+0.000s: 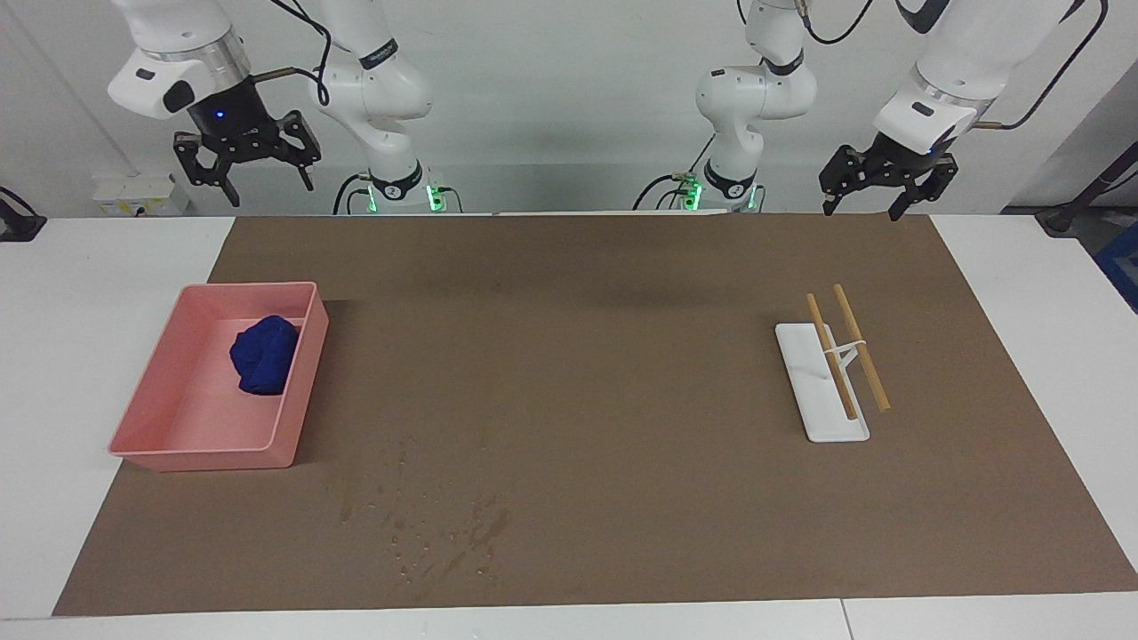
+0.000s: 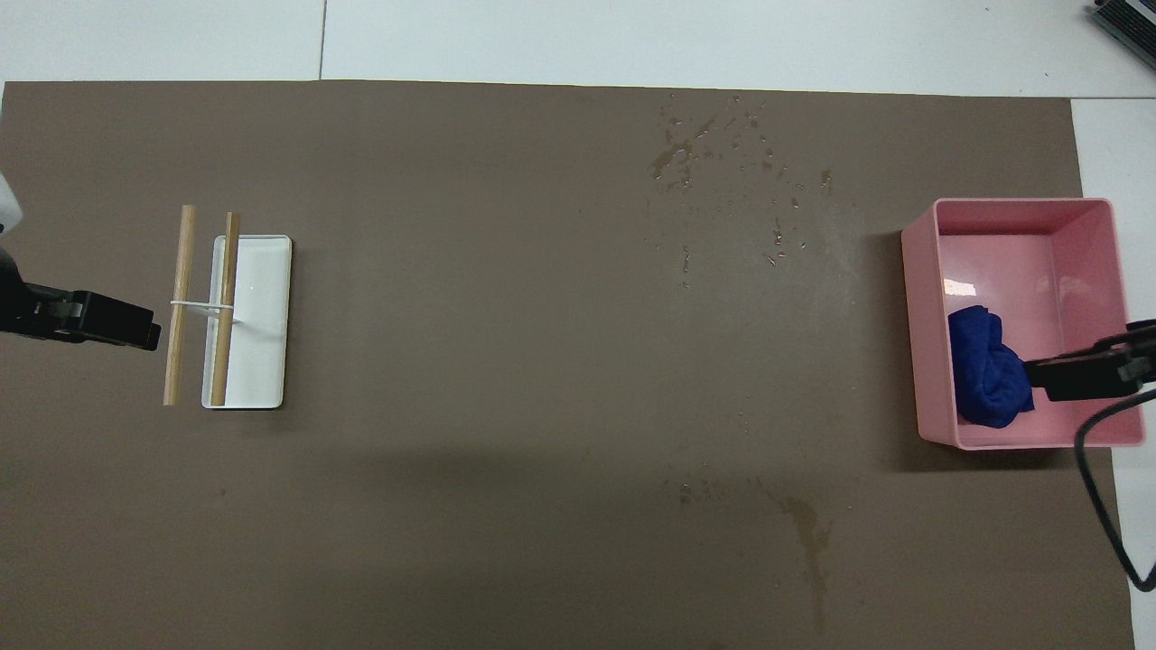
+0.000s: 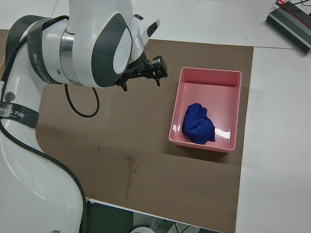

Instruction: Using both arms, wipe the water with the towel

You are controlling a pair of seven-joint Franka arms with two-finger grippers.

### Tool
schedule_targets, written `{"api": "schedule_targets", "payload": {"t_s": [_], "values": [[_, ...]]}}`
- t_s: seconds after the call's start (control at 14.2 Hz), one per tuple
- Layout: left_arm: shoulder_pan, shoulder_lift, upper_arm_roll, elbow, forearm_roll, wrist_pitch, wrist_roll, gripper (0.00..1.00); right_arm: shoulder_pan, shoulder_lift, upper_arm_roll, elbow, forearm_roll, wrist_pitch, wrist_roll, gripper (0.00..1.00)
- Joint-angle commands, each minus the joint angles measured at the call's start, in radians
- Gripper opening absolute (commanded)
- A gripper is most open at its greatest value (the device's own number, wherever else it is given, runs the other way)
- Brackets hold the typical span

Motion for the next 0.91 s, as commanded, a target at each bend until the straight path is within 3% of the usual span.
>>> {"api": "schedule_targets", "payload": {"t_s": [0.0,0.84], "values": [[0.005,-0.008,-0.001,-0.003,0.0,-0.013,-0.001,1.0,0.083,0.042,-0.046,0.059,-0.033,0.0,0.059,1.0],[0.005,-0.008,-0.001,-0.003,0.0,-0.013,-0.003,1.0,0.071,0.142,-0.044,0.159,-0.015,-0.016,0.065,1.0]]}}
